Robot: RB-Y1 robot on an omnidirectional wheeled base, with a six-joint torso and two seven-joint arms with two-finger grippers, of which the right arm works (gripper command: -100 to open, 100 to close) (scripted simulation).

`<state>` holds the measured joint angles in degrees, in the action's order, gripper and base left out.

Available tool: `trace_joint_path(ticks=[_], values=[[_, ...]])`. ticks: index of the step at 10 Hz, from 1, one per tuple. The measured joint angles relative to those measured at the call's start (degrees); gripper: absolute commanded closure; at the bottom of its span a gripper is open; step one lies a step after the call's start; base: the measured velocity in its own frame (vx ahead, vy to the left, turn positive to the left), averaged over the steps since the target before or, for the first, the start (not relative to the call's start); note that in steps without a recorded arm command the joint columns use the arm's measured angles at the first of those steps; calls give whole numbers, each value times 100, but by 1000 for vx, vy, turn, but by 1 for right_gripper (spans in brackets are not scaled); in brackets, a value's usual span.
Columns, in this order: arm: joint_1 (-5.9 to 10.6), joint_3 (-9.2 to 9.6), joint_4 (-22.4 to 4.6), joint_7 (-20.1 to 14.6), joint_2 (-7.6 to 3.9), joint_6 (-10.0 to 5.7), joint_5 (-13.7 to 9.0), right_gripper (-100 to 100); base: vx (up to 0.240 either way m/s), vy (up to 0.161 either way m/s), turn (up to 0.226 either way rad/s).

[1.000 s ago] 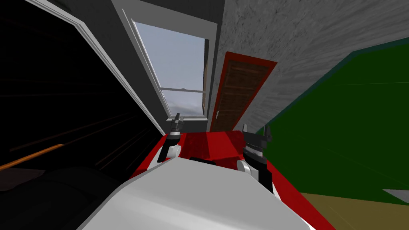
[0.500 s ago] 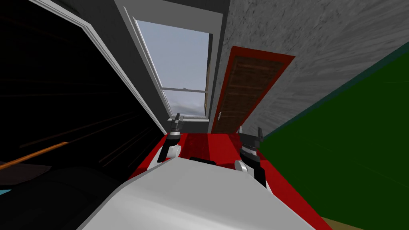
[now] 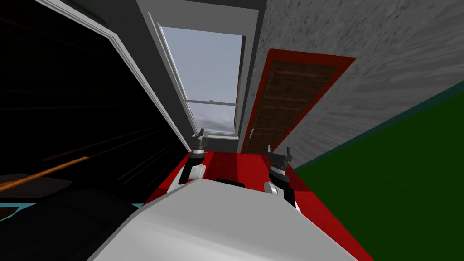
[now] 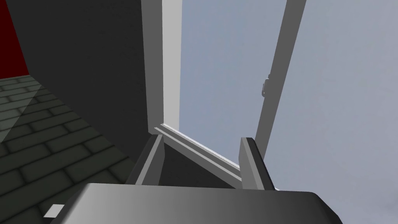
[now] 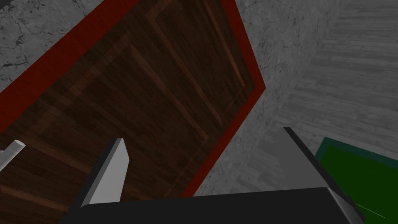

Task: Pull the door open

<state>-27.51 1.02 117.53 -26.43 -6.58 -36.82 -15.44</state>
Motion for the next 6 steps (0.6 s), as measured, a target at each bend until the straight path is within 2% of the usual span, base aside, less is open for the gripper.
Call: trace_joint_path(ticks=[1, 3, 6], values=[[-14, 53, -115, -113, -33, -50, -73, -100, 96, -52, 138], [67, 100, -396, -355, -115, -101, -245, -100, 98, -46, 124], [64, 216, -811, -760, -261, -265, -499, -100, 92, -39, 135]])
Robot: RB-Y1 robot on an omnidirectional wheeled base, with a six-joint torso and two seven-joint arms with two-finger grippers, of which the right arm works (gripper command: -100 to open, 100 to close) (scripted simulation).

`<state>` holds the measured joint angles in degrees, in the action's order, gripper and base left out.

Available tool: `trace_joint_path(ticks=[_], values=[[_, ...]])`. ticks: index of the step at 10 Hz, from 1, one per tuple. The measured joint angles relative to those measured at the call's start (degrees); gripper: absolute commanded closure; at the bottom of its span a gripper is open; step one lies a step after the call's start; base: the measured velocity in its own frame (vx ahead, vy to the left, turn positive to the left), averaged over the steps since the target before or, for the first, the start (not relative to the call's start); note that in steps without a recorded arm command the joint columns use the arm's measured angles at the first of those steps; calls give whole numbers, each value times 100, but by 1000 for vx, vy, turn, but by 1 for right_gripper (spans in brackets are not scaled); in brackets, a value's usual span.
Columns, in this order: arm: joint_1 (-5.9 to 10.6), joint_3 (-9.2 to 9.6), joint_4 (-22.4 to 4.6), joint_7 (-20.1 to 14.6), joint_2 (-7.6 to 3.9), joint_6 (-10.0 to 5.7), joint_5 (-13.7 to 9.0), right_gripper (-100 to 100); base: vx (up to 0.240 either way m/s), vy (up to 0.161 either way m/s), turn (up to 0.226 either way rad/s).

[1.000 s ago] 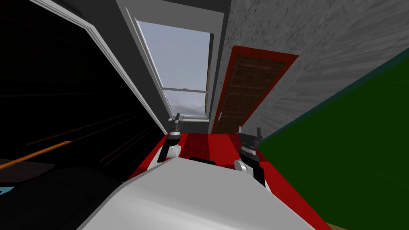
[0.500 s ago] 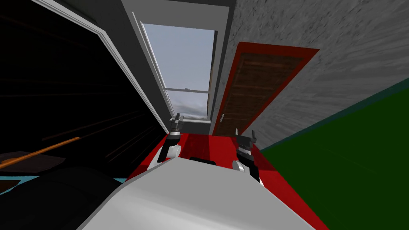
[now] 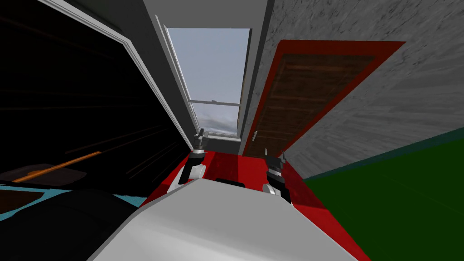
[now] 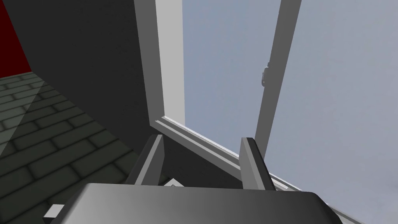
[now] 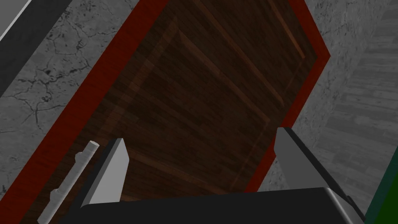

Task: Pull the door open

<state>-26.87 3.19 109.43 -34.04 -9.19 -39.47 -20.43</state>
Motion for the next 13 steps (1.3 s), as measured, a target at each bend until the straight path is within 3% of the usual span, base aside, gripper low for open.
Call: trace_joint_path(ticks=[5, 7, 13], values=[[145, 141, -612, -502, -152, -128, -353, -100, 65, -42, 112], [111, 242, -895, -784, -245, -264, -518, -100, 93, -57, 138], [275, 487, -1843, -1566, -470, -537, -1035, -100, 84, -61, 137]])
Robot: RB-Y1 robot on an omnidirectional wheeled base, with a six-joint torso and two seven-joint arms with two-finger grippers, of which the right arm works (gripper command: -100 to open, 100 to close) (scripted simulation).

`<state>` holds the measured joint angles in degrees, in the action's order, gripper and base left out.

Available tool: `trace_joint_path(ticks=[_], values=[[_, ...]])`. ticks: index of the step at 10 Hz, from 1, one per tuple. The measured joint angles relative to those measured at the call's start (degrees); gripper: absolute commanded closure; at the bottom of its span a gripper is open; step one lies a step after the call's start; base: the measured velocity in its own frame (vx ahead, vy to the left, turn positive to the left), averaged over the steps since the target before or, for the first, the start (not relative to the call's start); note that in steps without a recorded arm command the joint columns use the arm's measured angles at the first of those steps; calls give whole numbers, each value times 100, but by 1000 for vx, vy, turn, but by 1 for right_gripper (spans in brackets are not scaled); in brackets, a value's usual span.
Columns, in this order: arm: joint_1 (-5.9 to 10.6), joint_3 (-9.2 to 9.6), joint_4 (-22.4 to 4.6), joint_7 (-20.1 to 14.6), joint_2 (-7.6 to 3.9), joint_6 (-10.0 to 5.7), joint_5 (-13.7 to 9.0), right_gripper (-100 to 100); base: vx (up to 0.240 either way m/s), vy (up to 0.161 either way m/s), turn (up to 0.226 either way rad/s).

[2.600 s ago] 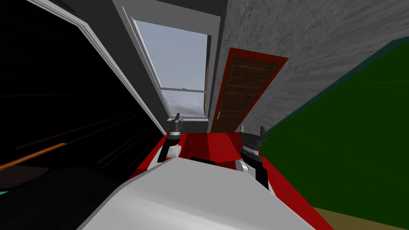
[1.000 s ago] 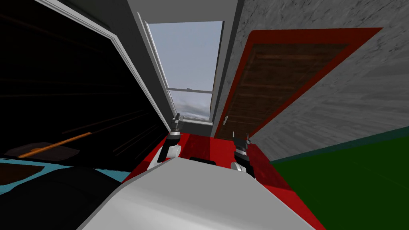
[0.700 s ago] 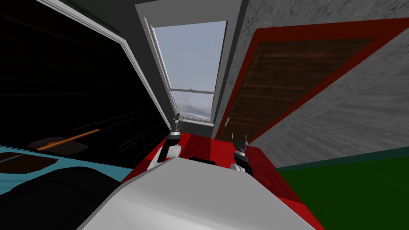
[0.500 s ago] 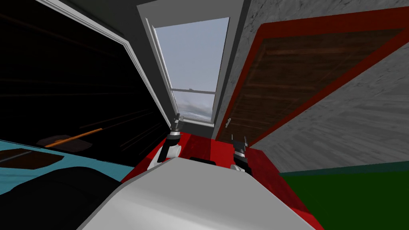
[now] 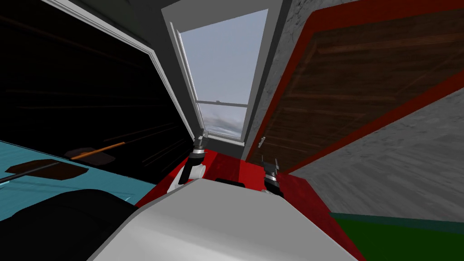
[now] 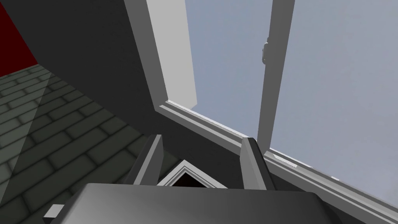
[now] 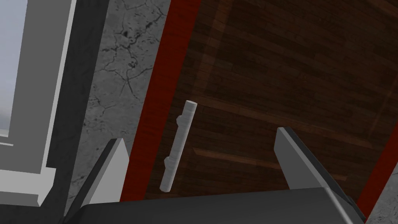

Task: Pull the door open

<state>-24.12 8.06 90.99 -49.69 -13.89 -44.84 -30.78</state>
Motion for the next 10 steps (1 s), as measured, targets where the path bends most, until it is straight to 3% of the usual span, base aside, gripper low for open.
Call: trace_joint_path(ticks=[6, 10], values=[[156, 217, -938, -792, -258, -282, -508, -100, 75, -66, 130], [188, 357, -1396, -1234, -390, -412, -817, -100, 72, -64, 118]])
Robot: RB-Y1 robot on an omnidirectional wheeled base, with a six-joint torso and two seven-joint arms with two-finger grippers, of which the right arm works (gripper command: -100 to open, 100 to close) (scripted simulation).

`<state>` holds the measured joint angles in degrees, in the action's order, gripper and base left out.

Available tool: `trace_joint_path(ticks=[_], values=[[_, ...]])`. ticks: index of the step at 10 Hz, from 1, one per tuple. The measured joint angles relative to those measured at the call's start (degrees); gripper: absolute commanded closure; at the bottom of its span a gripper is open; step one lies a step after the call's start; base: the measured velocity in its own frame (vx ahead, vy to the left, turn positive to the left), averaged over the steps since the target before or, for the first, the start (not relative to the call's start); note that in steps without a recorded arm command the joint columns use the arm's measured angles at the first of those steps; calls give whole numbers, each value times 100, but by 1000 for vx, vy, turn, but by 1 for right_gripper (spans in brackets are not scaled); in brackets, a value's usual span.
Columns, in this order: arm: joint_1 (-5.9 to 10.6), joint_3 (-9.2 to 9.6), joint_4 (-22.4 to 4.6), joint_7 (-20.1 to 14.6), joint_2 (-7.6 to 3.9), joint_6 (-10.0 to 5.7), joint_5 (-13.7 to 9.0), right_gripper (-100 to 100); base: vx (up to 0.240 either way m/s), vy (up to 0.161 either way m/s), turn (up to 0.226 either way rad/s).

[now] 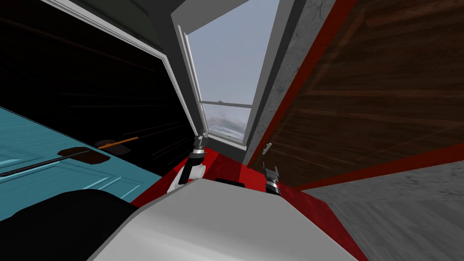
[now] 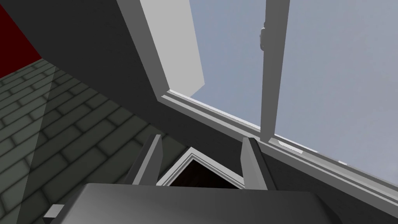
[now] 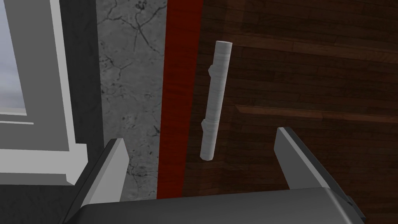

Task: Pull the door open

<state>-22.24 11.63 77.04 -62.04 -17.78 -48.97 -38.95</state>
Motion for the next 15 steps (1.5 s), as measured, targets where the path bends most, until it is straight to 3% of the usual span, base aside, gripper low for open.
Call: trace_joint_path(ticks=[12, 14, 15], values=[[215, 398, -1496, -1252, -341, -469, -809, -100, 81, -81, 107], [239, 415, -1599, -1373, -395, -481, -897, -100, 41, -48, 54], [337, 368, -1683, -1361, -377, -452, -913, -100, 71, -81, 102]])
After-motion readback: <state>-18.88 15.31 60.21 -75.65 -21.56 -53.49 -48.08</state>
